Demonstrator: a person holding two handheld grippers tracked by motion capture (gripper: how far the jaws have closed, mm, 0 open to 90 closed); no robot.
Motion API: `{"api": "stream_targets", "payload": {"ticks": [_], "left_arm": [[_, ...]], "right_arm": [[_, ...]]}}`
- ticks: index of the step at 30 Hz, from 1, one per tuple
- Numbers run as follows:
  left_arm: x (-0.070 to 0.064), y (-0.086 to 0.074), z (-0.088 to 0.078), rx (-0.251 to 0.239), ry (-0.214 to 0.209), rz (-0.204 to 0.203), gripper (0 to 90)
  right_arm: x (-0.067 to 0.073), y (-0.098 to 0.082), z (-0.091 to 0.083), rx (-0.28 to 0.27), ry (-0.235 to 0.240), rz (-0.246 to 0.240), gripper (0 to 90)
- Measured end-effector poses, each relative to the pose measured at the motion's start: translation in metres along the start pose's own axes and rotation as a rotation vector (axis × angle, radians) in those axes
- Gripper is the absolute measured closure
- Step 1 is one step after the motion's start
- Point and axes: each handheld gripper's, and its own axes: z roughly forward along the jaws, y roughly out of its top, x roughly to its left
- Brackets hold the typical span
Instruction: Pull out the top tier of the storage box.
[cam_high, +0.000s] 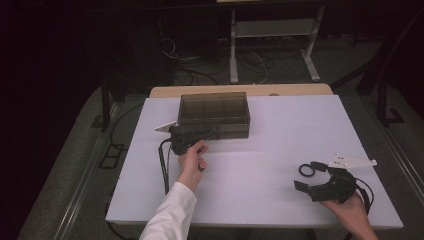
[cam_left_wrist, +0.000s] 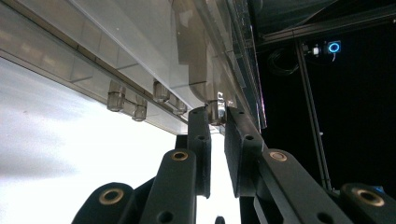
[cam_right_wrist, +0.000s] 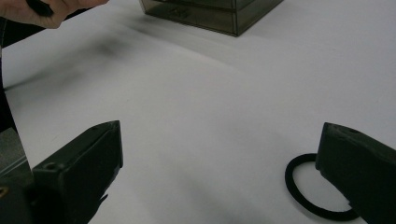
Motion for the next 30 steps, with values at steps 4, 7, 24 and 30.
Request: {"api": "stream_targets", "payload": {"ticks": [4,7,24,30], "left_arm": [[0.000,0.000,0.000,-0.003,0.001,0.009,80.0],[0.000,0.000,0.000,-0.003,0.003,0.022,79.9],[-0.008,-0.003,-0.010,0.010,0.069,0.120,62.3],[-0.014,-0.002,-0.016,0.020,0.094,0.182,62.2]], "right_arm": [[0.000,0.000,0.000,0.000,-0.001,0.000,0.3],[0.000,0.000,0.000,0.001,-0.001,-0.001,0.3],[0.000,0.000,0.000,0.004,0.000,0.000,0.2],[0.000,-0.001,0.000,0.004,-0.002,0.001,0.3]]}}
